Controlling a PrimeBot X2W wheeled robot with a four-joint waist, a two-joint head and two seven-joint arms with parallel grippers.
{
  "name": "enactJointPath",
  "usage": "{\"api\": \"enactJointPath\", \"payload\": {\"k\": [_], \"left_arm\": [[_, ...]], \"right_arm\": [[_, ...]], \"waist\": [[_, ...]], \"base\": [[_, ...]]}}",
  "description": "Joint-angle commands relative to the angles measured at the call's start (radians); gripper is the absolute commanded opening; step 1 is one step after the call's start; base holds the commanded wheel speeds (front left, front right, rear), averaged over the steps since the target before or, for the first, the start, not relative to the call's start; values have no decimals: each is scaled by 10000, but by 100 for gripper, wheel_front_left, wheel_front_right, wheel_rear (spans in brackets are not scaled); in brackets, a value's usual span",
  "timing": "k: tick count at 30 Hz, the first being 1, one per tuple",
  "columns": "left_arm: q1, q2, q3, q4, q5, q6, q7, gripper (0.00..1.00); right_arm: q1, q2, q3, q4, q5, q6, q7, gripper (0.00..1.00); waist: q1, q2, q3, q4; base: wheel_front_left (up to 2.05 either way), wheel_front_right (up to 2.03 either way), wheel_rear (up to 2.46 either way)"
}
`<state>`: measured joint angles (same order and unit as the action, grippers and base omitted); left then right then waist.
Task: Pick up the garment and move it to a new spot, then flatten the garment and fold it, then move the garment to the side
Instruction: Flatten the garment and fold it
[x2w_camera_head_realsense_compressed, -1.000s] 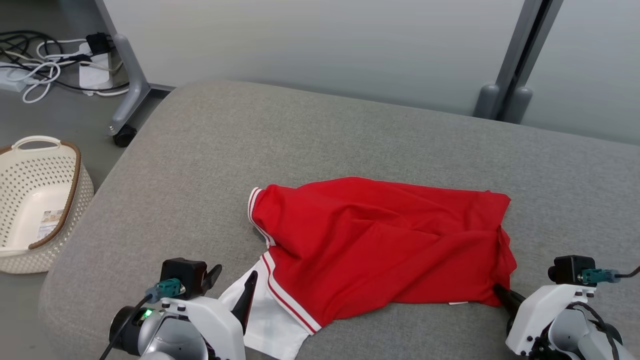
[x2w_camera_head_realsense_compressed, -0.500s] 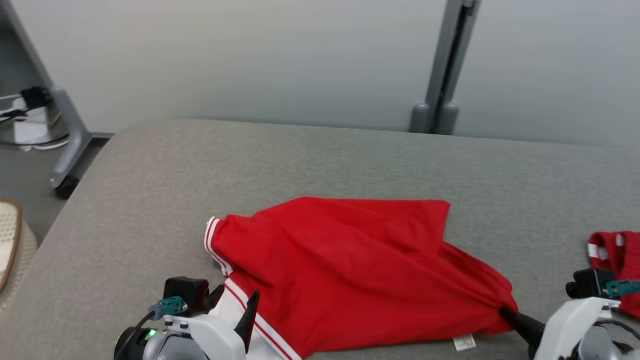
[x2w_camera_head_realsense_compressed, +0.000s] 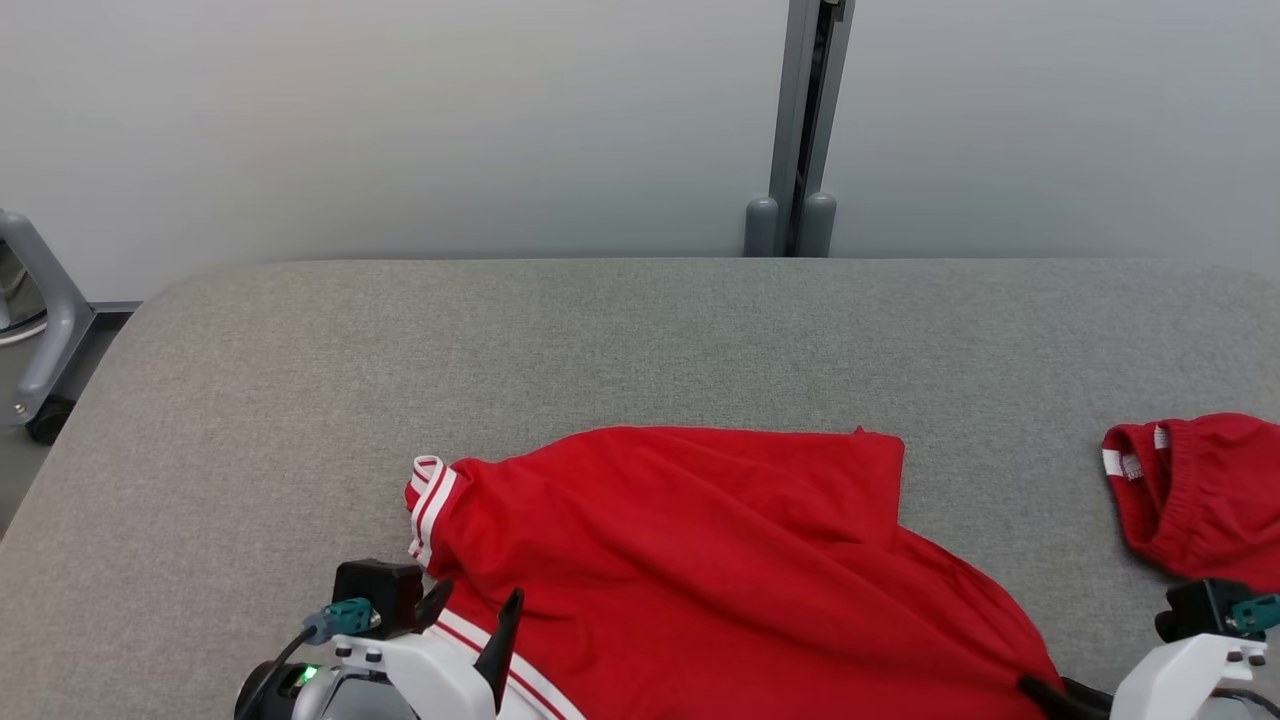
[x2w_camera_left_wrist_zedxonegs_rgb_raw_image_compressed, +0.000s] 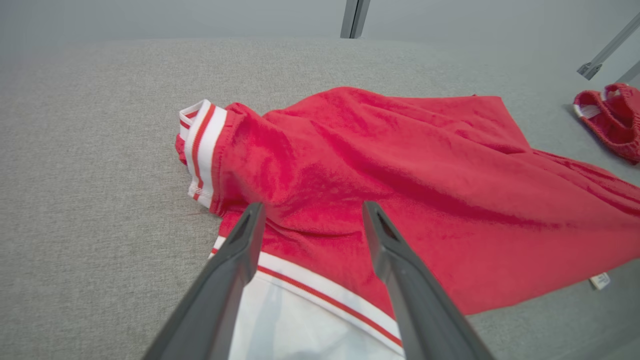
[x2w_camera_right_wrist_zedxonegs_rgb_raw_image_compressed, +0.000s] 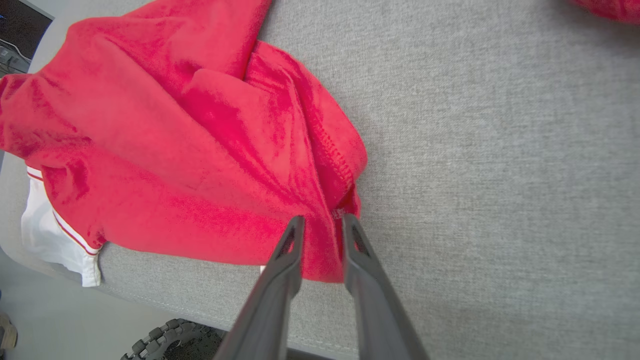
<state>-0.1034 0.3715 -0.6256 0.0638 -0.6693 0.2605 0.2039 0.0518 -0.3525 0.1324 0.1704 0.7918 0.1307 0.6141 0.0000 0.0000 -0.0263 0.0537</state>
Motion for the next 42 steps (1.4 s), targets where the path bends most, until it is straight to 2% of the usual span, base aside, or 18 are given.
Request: {"api": "enactJointPath", "payload": {"k": [1,5,9,17,21,26,34,42], "left_arm": [[-72,93,32,19,-35,-27,27,100],[-23,198,114,2,-67,53,37,100],[57,332,253,-84,-89,154,-12,100],[106,579,572,-272,-184,391,-81,100],[211,655,695,-389,-236,503,-119,100],[294,753,785,-405,-310,595,-98,100],[-27,881,840,-559,-202,679,43,100],[327,626,1290,-765,-227,696,-1310,100]], "right_arm": [[132,112,-70,-60,-141,5,16,100],[212,584,-657,-346,-687,5,70,100],[368,876,-1211,-1187,-1080,7,-354,100],[641,1514,-1907,-3000,-2012,5,-2762,100],[938,1997,-2087,-3412,-2328,5,-4158,100],[1382,2268,-2013,-3293,-2919,7,-5593,100],[1291,2146,-1608,-3012,-3178,7,-6244,100],[1222,1938,-1405,-3266,-3589,5,-7495,100]], "waist": [[0,0,15,-6],[0,0,14,-81],[0,0,-52,-197],[0,0,-198,-506],[0,0,-231,-665],[0,0,-249,-883],[0,0,-166,-1277],[0,0,-149,-1482]], "base": [[0,0,0],[0,0,0],[0,0,0],[0,0,0],[0,0,0],[0,0,0],[0,0,0],[0,0,0]]}}
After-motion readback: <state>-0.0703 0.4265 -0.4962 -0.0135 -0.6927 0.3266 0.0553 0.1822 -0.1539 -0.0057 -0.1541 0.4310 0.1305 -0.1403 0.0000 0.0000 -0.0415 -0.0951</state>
